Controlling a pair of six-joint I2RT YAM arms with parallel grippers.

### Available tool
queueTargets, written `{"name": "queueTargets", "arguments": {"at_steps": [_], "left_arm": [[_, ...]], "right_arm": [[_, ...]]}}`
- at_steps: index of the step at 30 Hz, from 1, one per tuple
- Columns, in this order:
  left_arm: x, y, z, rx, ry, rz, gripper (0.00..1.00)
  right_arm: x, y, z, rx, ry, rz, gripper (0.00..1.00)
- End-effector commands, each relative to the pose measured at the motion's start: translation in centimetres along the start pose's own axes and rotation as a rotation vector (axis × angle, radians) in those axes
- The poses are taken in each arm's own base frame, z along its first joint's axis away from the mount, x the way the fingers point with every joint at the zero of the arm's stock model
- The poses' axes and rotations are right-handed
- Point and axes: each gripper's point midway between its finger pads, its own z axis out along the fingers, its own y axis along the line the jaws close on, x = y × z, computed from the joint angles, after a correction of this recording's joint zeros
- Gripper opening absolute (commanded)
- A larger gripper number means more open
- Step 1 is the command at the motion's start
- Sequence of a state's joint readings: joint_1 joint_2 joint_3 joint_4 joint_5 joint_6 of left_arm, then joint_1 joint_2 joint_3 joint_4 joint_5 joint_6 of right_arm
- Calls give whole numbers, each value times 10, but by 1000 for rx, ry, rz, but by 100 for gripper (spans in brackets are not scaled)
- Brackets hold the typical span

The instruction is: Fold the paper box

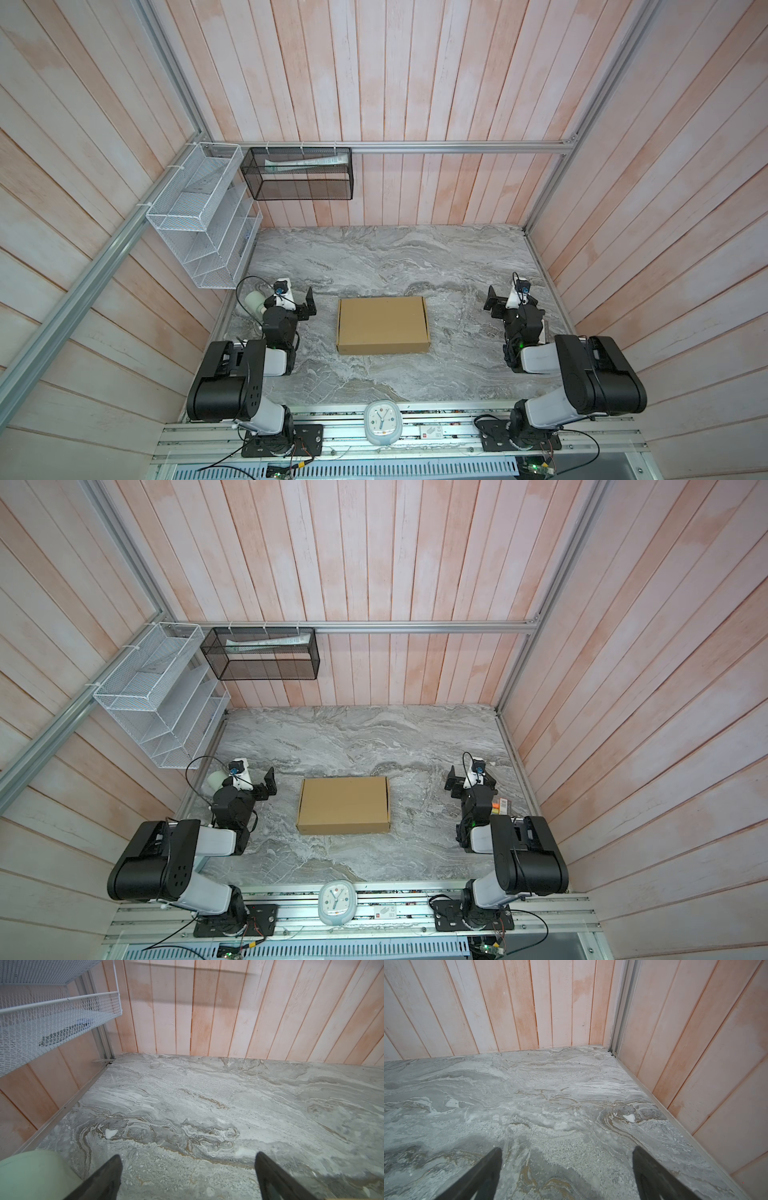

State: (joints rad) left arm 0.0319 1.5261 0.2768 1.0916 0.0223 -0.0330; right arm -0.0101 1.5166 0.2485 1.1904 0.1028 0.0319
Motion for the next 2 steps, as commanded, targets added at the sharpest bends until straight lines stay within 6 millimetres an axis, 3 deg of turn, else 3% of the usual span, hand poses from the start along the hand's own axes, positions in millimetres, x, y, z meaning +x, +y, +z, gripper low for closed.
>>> {"name": "queueTargets", "arguments": {"at_steps": [1, 2], "left_arm": [[-2, -1, 5, 2, -3, 12, 100], [-3, -1, 5, 2, -5, 13, 100]], "right_arm": [[-1, 0, -1, -6, -11, -5, 98], [-1, 0, -2, -6, -11, -5, 98]]}}
